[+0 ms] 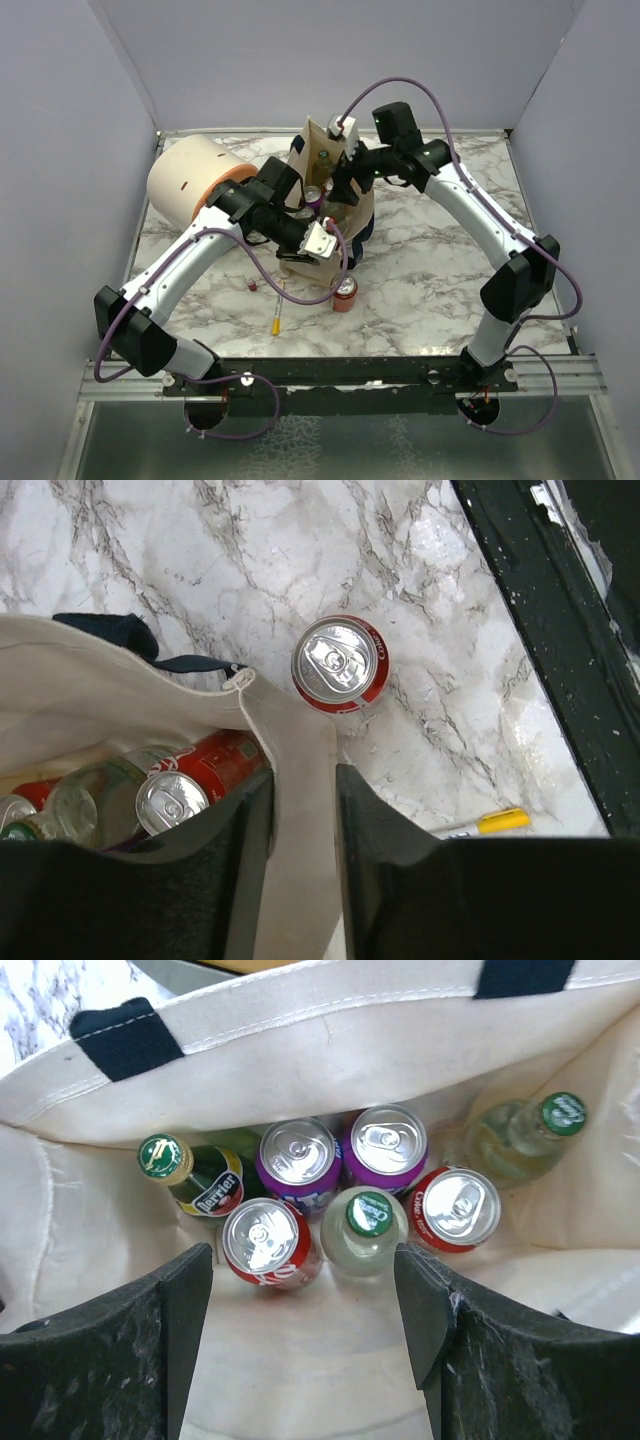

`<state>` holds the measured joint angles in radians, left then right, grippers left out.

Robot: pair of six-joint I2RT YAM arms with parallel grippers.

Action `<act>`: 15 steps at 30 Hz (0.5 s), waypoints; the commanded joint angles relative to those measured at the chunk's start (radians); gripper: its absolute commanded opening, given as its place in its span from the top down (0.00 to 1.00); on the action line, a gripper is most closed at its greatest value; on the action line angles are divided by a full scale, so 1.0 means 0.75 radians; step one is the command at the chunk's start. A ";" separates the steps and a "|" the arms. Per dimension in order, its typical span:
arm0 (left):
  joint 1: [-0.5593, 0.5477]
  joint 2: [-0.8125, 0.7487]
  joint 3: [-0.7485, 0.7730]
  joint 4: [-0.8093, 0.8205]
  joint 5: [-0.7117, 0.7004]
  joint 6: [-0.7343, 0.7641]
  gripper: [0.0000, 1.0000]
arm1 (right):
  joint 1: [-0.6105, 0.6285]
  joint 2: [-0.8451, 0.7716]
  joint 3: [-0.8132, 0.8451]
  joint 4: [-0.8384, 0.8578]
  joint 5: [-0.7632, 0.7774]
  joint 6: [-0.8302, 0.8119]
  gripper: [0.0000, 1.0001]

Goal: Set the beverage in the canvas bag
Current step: Pick up the drink from the center of the board.

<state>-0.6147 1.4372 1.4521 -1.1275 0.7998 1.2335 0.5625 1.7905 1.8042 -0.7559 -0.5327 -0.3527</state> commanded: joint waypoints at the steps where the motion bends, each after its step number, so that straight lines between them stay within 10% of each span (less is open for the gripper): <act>1: 0.009 -0.082 0.055 -0.010 0.064 -0.058 0.61 | -0.028 -0.149 0.017 -0.040 -0.102 -0.039 0.27; 15: 0.321 -0.155 0.169 0.233 0.204 -0.494 0.31 | -0.027 -0.641 -0.436 -0.139 -0.208 -0.246 0.24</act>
<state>-0.4374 1.3464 1.5276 -1.0462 0.8768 1.0080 0.5369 1.4097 1.6077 -0.8070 -0.6273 -0.4328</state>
